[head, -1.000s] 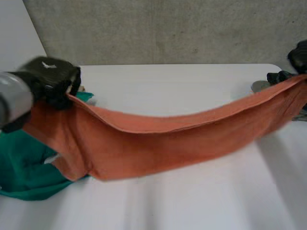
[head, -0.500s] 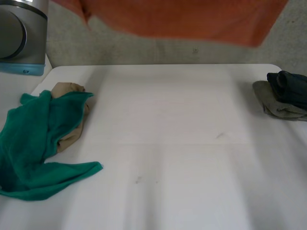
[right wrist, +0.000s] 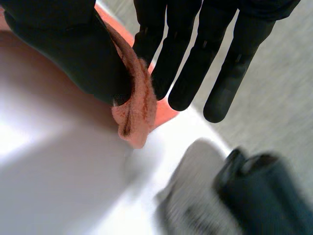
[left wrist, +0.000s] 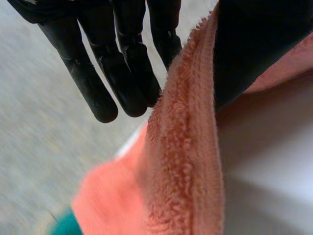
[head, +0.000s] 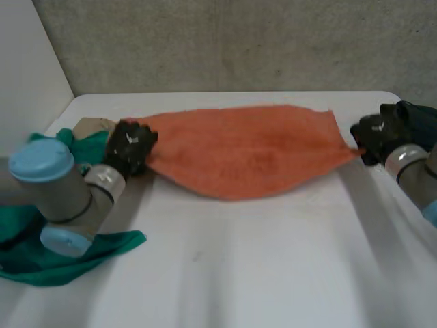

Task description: Fold the laundry.

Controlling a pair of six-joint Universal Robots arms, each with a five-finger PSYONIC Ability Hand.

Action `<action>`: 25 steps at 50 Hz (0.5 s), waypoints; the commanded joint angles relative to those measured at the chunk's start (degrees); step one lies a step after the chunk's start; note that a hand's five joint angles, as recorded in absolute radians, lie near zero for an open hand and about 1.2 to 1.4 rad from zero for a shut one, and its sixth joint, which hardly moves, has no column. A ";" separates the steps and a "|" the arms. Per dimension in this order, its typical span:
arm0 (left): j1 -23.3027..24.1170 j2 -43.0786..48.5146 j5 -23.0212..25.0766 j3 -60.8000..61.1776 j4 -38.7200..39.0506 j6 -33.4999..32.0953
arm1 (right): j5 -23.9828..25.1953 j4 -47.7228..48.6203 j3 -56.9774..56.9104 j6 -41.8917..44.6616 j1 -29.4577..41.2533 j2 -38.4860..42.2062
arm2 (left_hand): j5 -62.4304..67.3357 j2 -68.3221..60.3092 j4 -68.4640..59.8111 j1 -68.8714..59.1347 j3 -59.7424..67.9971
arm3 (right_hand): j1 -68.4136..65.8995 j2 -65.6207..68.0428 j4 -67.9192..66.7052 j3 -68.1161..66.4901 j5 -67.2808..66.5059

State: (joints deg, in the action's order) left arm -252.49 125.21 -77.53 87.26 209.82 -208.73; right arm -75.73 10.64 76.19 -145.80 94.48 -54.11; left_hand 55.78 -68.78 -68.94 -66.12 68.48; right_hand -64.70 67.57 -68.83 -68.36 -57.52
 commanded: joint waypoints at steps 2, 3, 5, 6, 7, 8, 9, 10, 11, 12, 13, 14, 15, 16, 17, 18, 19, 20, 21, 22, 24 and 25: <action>-2.12 4.52 -0.26 0.28 -3.09 -3.61 | -0.03 -2.46 2.12 0.08 -3.42 0.77 | -15.32 18.31 18.48 15.65 -18.02 | -15.30 12.43 -11.17 -11.64 -12.48; -2.30 4.35 -0.34 0.10 -3.54 -3.78 | 0.06 -2.64 2.29 -0.01 -3.59 0.50 | -17.04 20.03 20.19 17.37 -19.73 | -15.30 12.43 -11.17 -11.64 -12.48; -2.74 3.91 -0.35 -0.07 -4.24 -3.79 | 0.15 -2.90 2.56 -0.18 -3.95 -0.11 | -20.06 23.06 23.22 20.40 -22.76 | -15.30 12.43 -11.17 -11.64 -12.48; -3.00 3.56 -0.52 -0.07 -4.68 -3.53 | 0.32 -3.16 3.00 -0.27 -4.30 -0.64 | -23.58 26.57 26.73 23.91 -26.28 | -15.30 12.43 -11.17 -11.64 -12.48; -3.09 3.29 -0.61 -0.16 -4.77 -3.35 | 0.41 -3.34 3.09 -0.27 -4.39 -0.90 | -24.28 27.27 27.44 24.61 -26.98 | -15.30 12.43 -11.17 -11.64 -12.48; -3.27 3.11 -0.78 -0.16 -4.77 -3.09 | 0.58 -3.43 3.26 -0.27 -4.56 -1.17 | -24.79 27.78 27.94 25.12 -27.48 | -15.30 12.43 -11.17 -11.64 -12.48; -3.36 3.03 -1.05 -0.25 -4.77 -2.91 | 0.76 -3.52 3.44 -0.27 -4.65 -1.43 | -24.96 27.95 28.11 25.29 -27.66 | -15.30 12.43 -11.17 -11.64 -12.48; -3.70 2.85 -1.57 -0.25 -4.69 -2.56 | 1.02 -3.87 3.70 -0.27 -4.74 -1.87 | -24.79 27.78 27.95 25.12 -27.49 | -15.30 12.43 -11.17 -11.64 -12.48; -3.88 2.85 -1.84 -0.25 -4.60 -2.38 | 1.20 -4.04 3.88 -0.27 -4.74 -2.13 | -24.62 27.62 27.78 24.96 -27.32 | -15.30 12.43 -11.17 -11.64 -12.48; -4.06 2.76 -2.19 -0.25 -4.51 -2.21 | 1.37 -4.22 4.05 -0.27 -4.83 -2.31 | -24.46 27.45 27.61 24.79 -27.16 | -15.30 12.43 -11.17 -11.64 -12.48; -4.32 2.76 -2.54 -0.25 -4.42 -2.03 | 1.46 -4.31 4.23 -0.19 -4.83 -2.49 | -24.12 27.11 27.28 24.45 -26.82 | -15.30 12.43 -11.17 -11.64 -12.48; -4.85 2.76 -3.15 -0.25 -4.33 -1.85 | 1.72 -4.57 4.32 -0.18 -4.91 -2.83 | -23.45 26.44 26.61 23.78 -26.15 | -15.30 12.43 -11.17 -11.64 -12.48; -5.02 2.76 -3.51 -0.16 -4.33 -1.77 | 1.81 -4.75 4.49 -0.10 -5.00 -3.01 | -22.61 25.60 25.77 22.94 -25.31 | -15.30 12.43 -11.17 -11.64 -12.48; -5.29 2.76 -3.77 -0.08 -4.33 -1.68 | 1.90 -4.84 4.58 0.08 -5.00 -3.10 | -21.94 24.93 25.09 22.27 -24.64 | -15.30 12.43 -11.17 -11.64 -12.48; -5.73 2.76 -3.95 0.10 -4.42 -1.68 | 1.90 -4.92 4.58 0.08 -5.00 -3.19 | -20.43 23.42 23.59 20.76 -23.13 | -15.30 12.43 -11.17 -11.64 -12.48; -5.99 2.76 -4.04 0.19 -4.51 -1.68 | 1.90 -5.19 4.58 0.25 -5.00 -3.28 | -19.42 22.41 22.58 19.75 -22.12 | -15.30 12.43 -11.17 -11.64 -12.48; -6.17 2.67 -4.04 0.19 -4.60 -1.68 | 1.90 -5.19 4.58 0.26 -5.00 -3.28 | -17.08 20.07 20.23 17.41 -19.78 | -15.30 12.43 -11.17 -11.64 -12.48; -6.43 2.59 -3.95 0.45 -4.68 -1.68 | 1.90 -5.28 4.58 0.26 -5.00 -3.28 | -14.39 17.38 17.55 14.72 -17.09 | -15.30 12.43 -11.17 -11.64 -12.48; -6.69 2.06 -3.86 1.06 -4.77 -1.59 | 1.90 -5.36 4.58 0.34 -5.00 -3.10 | -10.03 13.02 13.19 10.36 -12.73 | -15.30 12.43 -11.17 -11.64 -12.48; -6.78 1.80 -3.69 1.50 -4.86 -1.59 | 1.90 -5.36 4.49 0.43 -4.92 -3.02 | -7.32 10.32 10.48 7.66 -10.02 | -15.30 12.43 -11.17 -11.64 -12.48; -6.96 0.83 -3.16 2.56 -5.04 -1.59 | 1.82 -5.54 4.41 0.69 -4.83 -2.84 | 1.58 1.41 1.58 -1.25 -1.12 | -15.30 12.43 -11.17 -11.64 -12.48; -7.05 -0.30 -2.20 3.87 -5.12 -1.59 | 1.82 -5.80 4.32 0.96 -4.83 -2.66 | 11.78 -8.78 -8.62 -11.44 9.08 | -15.30 12.43 -11.17 -11.64 -12.48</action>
State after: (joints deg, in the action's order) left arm -258.78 127.37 -81.33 88.02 205.12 -210.33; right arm -73.81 5.42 80.77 -145.53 89.48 -57.31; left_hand 41.82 -52.78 -52.29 -53.91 52.25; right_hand -64.70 67.57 -68.83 -68.36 -57.52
